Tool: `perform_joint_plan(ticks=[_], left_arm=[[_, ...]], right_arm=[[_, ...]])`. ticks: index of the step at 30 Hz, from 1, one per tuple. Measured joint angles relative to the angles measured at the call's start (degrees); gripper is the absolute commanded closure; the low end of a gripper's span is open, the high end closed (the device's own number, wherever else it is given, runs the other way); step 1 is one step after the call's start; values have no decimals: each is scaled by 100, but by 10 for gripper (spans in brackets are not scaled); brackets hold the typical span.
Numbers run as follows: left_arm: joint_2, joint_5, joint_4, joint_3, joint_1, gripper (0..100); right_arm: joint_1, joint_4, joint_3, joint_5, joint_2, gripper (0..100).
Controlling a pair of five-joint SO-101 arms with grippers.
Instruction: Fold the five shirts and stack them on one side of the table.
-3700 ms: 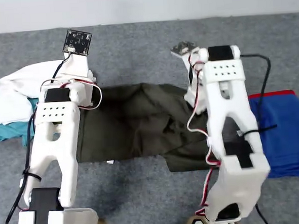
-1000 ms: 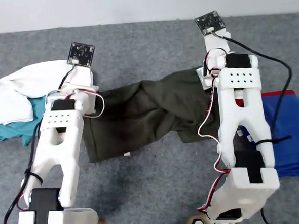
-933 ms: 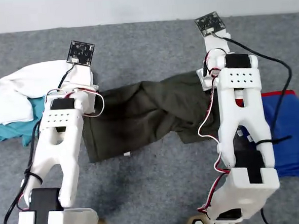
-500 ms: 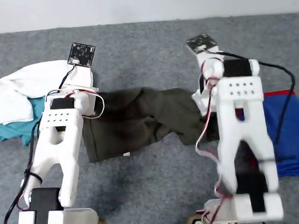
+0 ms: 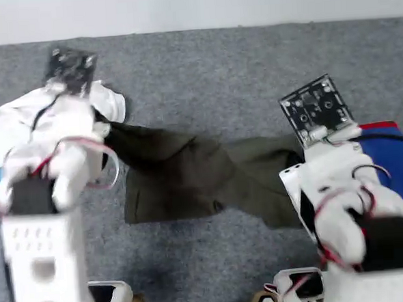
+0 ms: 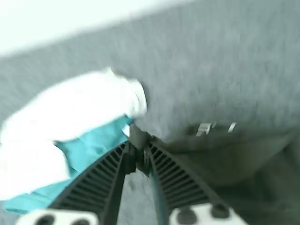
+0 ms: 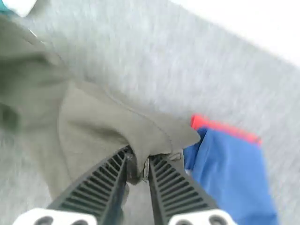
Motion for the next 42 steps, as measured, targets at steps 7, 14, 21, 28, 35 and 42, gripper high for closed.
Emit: perform_joint_plan(ticks=[7, 14, 21, 28, 35, 42], left_arm=[[-167, 0, 18, 0, 9, 987], [1011, 0, -1055, 791, 9, 987], [2593, 0, -2629, 1547, 0, 987], [4114, 0, -3525, 1591, -9, 987], [5029, 0, -4149, 1591, -9, 987], [5037, 0, -4211, 1591, -9, 987]], right_arm=[[97, -334, 1486, 149, 53, 989], [79, -1996, 2866, 325, 941, 989], [97, -3640, 3402, 325, 2910, 897], [105, -3209, 2558, 237, 4299, 779], [97, -1380, 44, 167, 4299, 775], [-26, -923, -615, 132, 4949, 778]])
